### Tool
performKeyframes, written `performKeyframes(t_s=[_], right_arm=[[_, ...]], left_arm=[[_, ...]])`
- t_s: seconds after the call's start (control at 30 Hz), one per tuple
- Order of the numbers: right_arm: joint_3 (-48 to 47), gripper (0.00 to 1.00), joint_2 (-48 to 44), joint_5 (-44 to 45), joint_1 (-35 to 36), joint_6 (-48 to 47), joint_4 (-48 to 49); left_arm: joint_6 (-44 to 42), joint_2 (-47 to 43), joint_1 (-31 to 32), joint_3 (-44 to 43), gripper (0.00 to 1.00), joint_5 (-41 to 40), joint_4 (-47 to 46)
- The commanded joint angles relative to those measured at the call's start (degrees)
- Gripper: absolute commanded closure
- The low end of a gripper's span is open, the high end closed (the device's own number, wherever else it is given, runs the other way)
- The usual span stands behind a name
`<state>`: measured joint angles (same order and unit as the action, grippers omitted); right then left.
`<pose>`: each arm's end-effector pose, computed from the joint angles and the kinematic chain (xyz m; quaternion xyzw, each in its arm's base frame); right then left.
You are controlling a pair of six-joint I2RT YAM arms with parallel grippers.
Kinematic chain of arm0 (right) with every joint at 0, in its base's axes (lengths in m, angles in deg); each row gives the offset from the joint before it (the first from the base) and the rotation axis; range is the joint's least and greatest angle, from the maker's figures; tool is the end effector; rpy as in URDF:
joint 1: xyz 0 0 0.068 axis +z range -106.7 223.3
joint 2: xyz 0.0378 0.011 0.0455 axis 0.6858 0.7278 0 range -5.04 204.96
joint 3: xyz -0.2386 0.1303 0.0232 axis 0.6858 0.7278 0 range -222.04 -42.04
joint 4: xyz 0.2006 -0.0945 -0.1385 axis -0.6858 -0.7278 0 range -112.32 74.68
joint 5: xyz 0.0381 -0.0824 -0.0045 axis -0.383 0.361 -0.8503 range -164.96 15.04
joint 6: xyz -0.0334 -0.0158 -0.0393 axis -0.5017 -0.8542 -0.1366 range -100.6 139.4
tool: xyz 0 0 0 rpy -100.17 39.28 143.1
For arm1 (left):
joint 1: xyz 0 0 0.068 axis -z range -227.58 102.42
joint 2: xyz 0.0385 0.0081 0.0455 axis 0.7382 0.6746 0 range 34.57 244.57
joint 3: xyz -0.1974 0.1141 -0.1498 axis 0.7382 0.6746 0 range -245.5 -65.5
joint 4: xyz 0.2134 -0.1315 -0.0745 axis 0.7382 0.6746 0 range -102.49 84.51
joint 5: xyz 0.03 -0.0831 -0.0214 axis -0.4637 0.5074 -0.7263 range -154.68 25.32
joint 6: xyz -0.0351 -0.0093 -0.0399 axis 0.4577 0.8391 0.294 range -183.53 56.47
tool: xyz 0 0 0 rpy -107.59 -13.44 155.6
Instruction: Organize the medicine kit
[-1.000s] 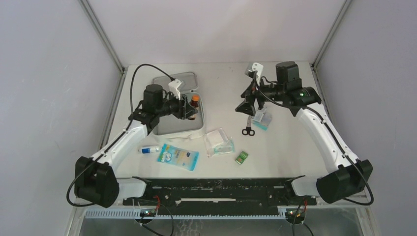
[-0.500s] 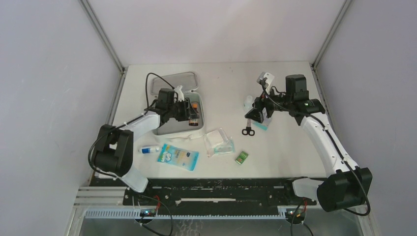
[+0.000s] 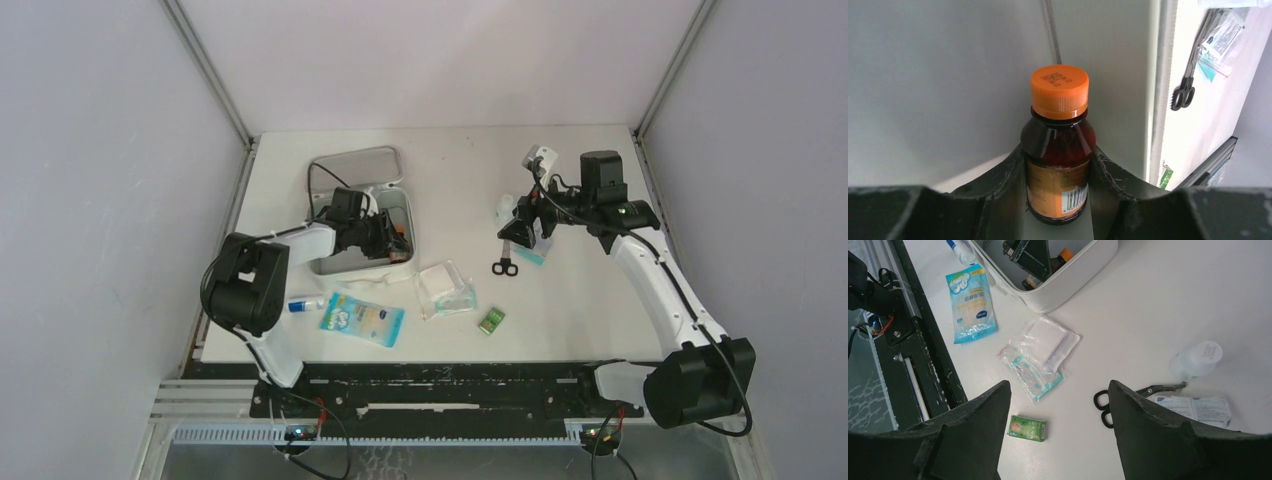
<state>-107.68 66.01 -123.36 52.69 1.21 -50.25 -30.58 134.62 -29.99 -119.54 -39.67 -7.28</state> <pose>0.2504 0.0685 0.3367 -0.3645 0.7628 0.3416 0.4105 0.3252 -0.1188 0.1560 -0.0518 0.9223 -0.3231 0.2059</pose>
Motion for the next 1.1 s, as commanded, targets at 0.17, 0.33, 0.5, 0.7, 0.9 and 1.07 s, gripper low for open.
performKeyframes(t_s=[0.17,0.33,0.5,0.7,0.9,1.07], right_arm=[[-0.2,0.29,0.2,-0.3,-0.3,0.8,2.4],[-0.3,0.29,0.1,0.0,-0.3,0.8,2.6],[-0.3,0.29,-0.1,1.6,-0.3,1.2,3.3],[-0.3,0.27,0.8,12.5,-0.3,5.3,8.2],[-0.3,0.22,4.3,25.1,-0.3,7.4,13.3],[-2.7,0.17,9.2,31.1,0.3,7.7,13.8]], left_arm=[[1.5,1.1,0.1,-5.6,0.43,3.6,0.0],[0.7,0.6,0.2,-6.5,0.36,3.8,1.5],[-1.4,-1.0,0.2,-6.7,0.30,2.9,3.5],[-6.1,-4.7,0.2,-7.7,0.21,0.7,6.7],[-14.3,-10.6,0.2,-7.7,0.14,-3.2,8.8],[-21.5,-16.7,0.2,-5.9,0.02,-5.5,8.7]])
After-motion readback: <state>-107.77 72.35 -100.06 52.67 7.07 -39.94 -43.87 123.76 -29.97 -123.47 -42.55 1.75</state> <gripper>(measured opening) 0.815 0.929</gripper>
